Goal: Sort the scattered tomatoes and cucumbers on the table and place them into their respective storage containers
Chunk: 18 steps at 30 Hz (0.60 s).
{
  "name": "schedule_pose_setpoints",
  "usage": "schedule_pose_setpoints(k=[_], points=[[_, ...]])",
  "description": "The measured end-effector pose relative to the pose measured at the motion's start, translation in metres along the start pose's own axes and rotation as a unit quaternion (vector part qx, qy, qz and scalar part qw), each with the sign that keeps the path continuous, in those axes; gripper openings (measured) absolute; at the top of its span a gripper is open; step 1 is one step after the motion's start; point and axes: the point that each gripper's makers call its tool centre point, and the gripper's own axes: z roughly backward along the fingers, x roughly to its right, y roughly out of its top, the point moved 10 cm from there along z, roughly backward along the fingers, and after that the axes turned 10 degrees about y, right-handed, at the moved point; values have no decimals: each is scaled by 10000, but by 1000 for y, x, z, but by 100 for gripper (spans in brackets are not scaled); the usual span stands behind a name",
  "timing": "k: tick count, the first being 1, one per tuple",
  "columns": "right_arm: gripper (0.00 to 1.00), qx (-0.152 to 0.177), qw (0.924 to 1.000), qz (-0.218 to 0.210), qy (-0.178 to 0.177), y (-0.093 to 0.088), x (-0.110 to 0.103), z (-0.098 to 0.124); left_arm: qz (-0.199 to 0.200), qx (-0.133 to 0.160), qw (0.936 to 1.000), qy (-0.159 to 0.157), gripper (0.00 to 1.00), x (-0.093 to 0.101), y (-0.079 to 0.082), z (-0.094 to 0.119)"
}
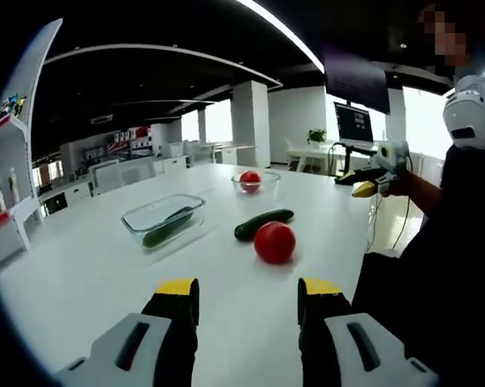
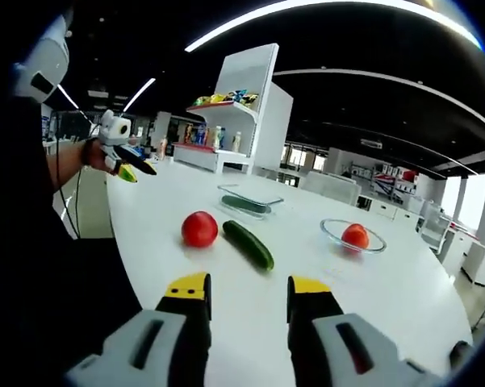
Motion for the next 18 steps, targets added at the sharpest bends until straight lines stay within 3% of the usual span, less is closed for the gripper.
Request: schedule_pose_setpoints(k=[8, 18], points=[[36, -270, 9995, -54, 123, -10, -2, -1, -342, -57, 9990, -278, 49, -8, 16, -25], [35, -418, 9990, -149, 54, -16, 2, 9, -365, -152, 9980, -494, 49, -22, 23, -60]])
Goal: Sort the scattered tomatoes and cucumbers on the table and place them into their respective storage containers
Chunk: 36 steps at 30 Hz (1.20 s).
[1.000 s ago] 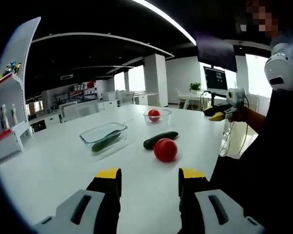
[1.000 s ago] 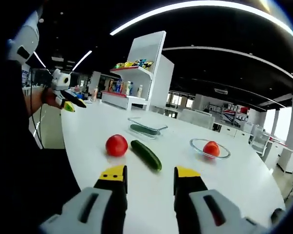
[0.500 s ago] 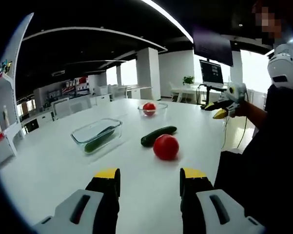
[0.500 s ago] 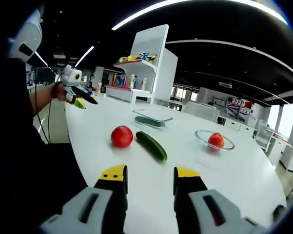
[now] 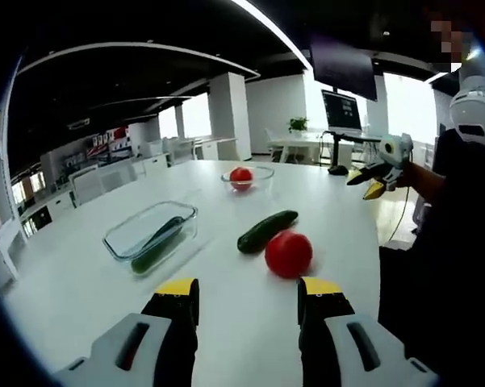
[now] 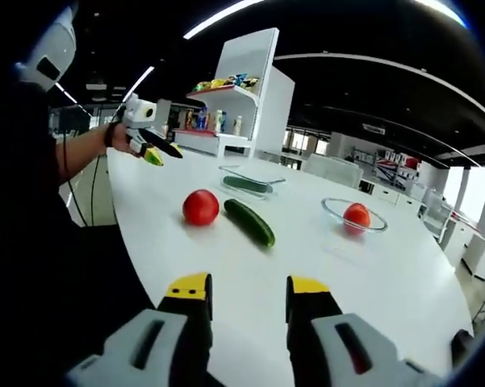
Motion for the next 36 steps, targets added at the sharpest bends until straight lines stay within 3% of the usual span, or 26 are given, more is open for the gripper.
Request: schedule_pose_setpoints(k=[4, 16, 36], points=[[34, -28, 10000, -69, -2, 0, -1, 3, -36, 8, 10000, -80, 49, -2, 6, -10], [34, -52, 9997, -242, -33, -4, -2, 5, -660, -195, 9952, -692, 47, -4, 35, -61], [35, -9, 9989, -461, -78, -5, 2, 15, -976, -399, 9888, -1059, 47, -11, 49, -107]])
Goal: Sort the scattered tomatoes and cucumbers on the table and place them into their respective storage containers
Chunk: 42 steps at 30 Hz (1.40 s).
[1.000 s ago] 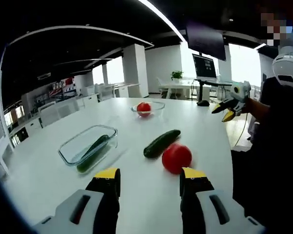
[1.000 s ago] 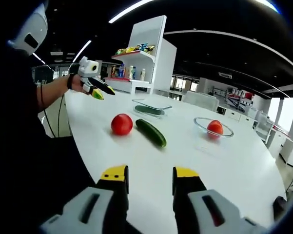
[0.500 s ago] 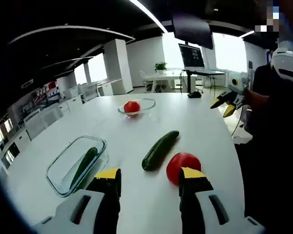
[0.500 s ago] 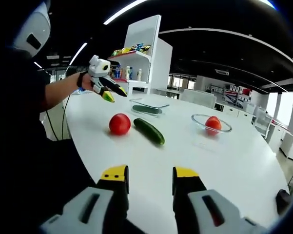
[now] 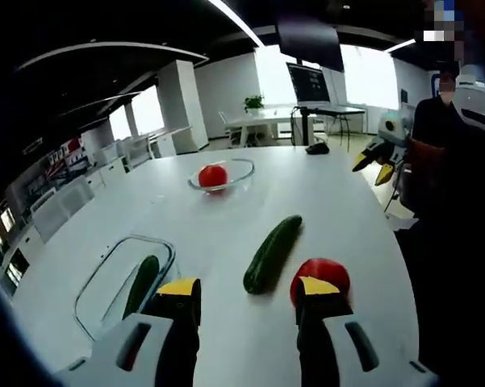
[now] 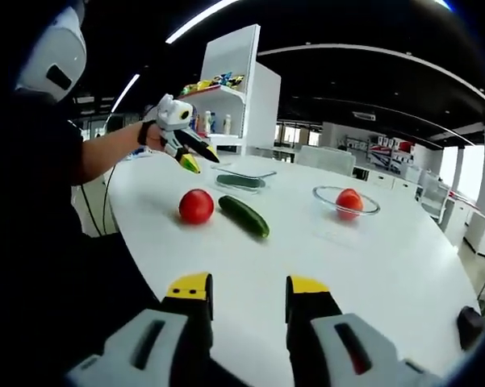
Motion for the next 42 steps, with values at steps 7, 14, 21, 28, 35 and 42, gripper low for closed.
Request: schedule_pose_setpoints(k=[7, 14, 21, 28, 35, 42], points=[[35, -31, 10000, -25, 58, -1, -1, 0, -98, -45, 9998, -191, 47, 4, 4, -16], [34, 121, 9995, -118, 255, 3, -6, 1, -154, -61, 9993, -328, 47, 1, 8, -28], [34, 69, 9995, -188, 230, -2, -4, 0, -271, -249, 9979, -529, 46, 2, 11, -44], [34, 42, 9995, -196, 235, -5, -2, 0, -301, -343, 9967, -675, 46, 3, 18, -58], [34, 31, 9995, -244, 222, -8, 0, 1, -449, -576, 9934, -881, 46, 8, 21, -74], [34, -1, 9992, -288, 261, -10, -2, 1, -492, -641, 9915, -1016, 46, 12, 26, -89]])
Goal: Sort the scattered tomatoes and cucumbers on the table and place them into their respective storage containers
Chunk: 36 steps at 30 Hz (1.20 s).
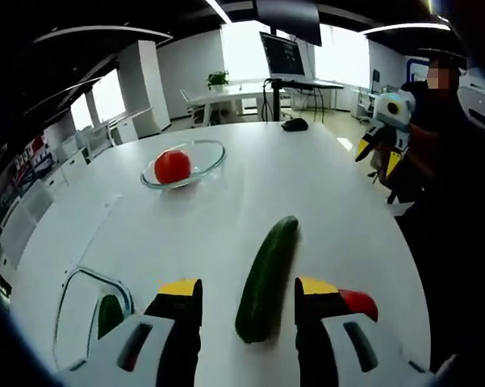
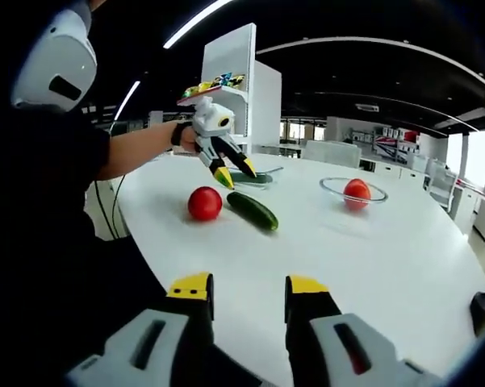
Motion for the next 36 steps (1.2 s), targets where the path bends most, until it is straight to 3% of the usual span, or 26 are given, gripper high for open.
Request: schedule_pose_setpoints(k=[8, 14, 29, 36], points=[[34, -23, 10000, -31, -32, -1, 1, 2, -532, -290, 9981, -67, 45, 8, 7, -17], [34, -26, 10000, -30, -22, -1, 0, 2, -705, -472, 9964, -48, 42, 11, 12, -30], [32, -18, 9999, -98, -52, -6, 3, 3, -963, -755, 9912, -498, 42, 27, 16, -50], [32, 17, 9999, -111, -68, -6, 3, 4, -1099, -962, 9873, -625, 37, 26, 15, -53]])
